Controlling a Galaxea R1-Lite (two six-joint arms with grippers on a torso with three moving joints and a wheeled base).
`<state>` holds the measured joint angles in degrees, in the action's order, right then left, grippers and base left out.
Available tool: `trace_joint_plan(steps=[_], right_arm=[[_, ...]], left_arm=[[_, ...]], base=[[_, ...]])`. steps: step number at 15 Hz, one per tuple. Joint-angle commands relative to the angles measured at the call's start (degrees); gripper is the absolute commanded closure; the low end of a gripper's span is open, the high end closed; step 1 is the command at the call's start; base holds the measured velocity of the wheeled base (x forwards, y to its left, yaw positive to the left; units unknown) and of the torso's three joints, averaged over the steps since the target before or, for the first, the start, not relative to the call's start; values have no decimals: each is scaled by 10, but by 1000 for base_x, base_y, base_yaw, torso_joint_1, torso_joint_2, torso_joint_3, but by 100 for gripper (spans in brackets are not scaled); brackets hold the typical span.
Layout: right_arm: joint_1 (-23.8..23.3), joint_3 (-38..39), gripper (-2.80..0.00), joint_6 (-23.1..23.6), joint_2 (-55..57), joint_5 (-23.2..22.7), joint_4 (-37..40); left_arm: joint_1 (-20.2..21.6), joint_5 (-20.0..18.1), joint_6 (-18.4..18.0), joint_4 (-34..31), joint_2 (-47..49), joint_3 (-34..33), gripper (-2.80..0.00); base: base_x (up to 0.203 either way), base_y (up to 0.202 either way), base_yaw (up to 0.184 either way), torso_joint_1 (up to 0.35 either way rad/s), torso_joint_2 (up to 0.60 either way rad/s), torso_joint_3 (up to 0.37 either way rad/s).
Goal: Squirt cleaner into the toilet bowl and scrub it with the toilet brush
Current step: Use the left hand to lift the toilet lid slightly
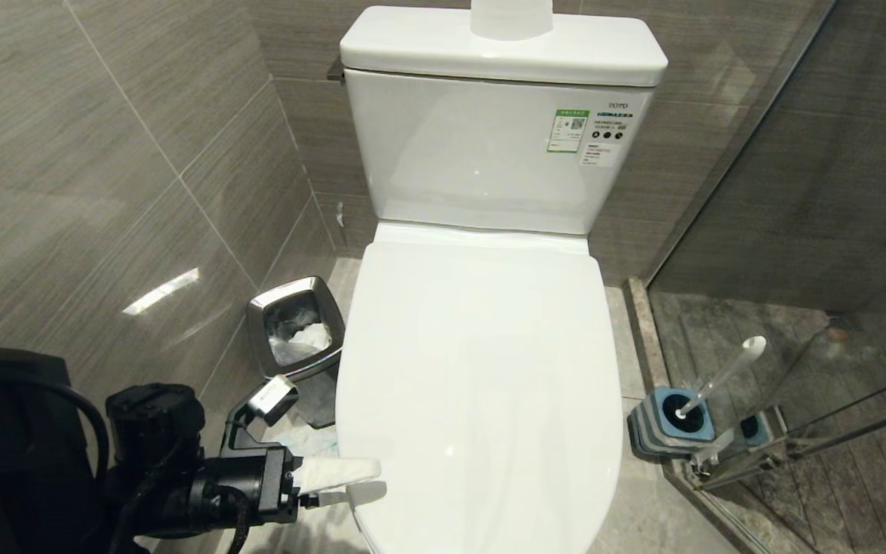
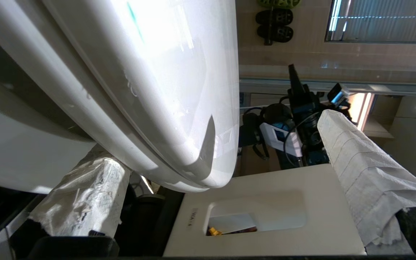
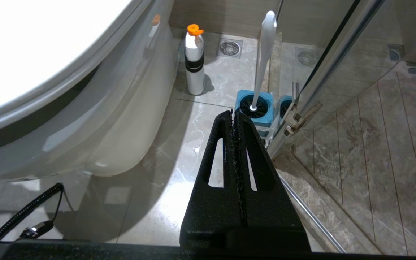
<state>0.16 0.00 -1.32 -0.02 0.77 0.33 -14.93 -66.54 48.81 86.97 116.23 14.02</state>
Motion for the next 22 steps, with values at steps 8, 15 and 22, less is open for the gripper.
trace_joint_plan(steps=[8,15,22], right_arm=[[0,1,0,0,0,0,0],[0,1,0,0,0,0,0],[0,1,0,0,0,0,0]], left_arm=[[-13,28,45,7,-57,23,-280],[-11,54,131,7,-114,40,-280],[-28,115,198,7,-130,74,-280]], base=[[0,0,0,0,0,0],[0,0,0,0,0,0],[0,0,0,1,9,-1]])
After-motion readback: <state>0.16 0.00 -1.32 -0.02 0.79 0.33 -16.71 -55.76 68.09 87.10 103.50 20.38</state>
